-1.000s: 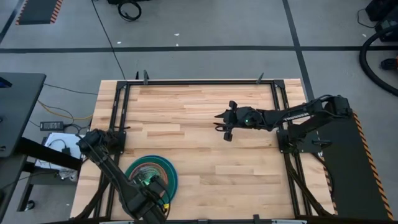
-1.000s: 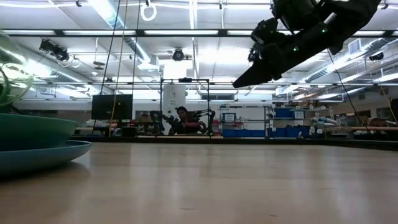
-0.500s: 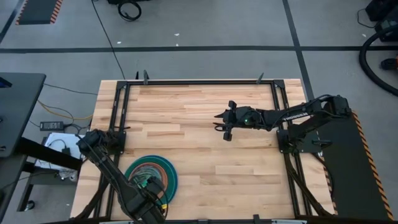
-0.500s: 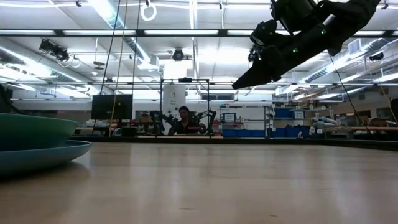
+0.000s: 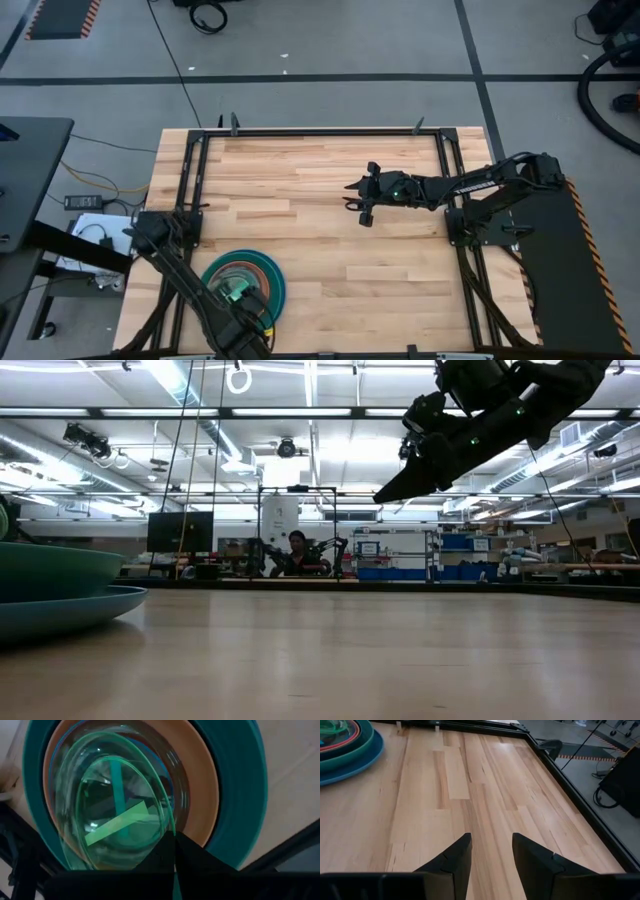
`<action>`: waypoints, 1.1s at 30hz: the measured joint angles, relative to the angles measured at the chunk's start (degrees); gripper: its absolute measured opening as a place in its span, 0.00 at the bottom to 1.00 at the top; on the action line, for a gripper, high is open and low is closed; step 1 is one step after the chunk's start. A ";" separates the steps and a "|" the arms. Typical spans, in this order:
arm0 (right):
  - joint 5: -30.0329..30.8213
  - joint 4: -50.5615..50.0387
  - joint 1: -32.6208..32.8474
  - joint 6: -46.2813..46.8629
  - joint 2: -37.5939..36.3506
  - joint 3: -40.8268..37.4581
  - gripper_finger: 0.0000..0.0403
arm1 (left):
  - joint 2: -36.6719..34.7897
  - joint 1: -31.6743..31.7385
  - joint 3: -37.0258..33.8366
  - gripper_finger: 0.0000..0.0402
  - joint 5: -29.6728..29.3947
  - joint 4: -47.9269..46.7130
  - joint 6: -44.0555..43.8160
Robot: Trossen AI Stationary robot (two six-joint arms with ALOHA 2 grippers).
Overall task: Stack plastic plates
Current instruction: Stack the light green plate on top of the blue plate
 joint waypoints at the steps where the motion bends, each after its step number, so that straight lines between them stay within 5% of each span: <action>1: 0.00 -0.02 0.00 0.02 0.00 0.00 0.38 | 0.47 0.06 0.00 0.03 -0.04 0.04 0.03; 11: -0.28 0.40 0.00 0.15 0.01 0.00 0.38 | 4.82 0.26 0.00 0.06 -0.90 0.18 -0.39; 23: -1.74 0.40 0.00 0.57 0.02 0.00 0.38 | 5.25 0.89 0.00 0.41 -4.53 -0.37 4.89; 33: -3.12 -1.88 0.02 1.98 0.02 0.00 0.38 | 2.00 -0.25 0.00 0.43 -6.31 -1.18 4.68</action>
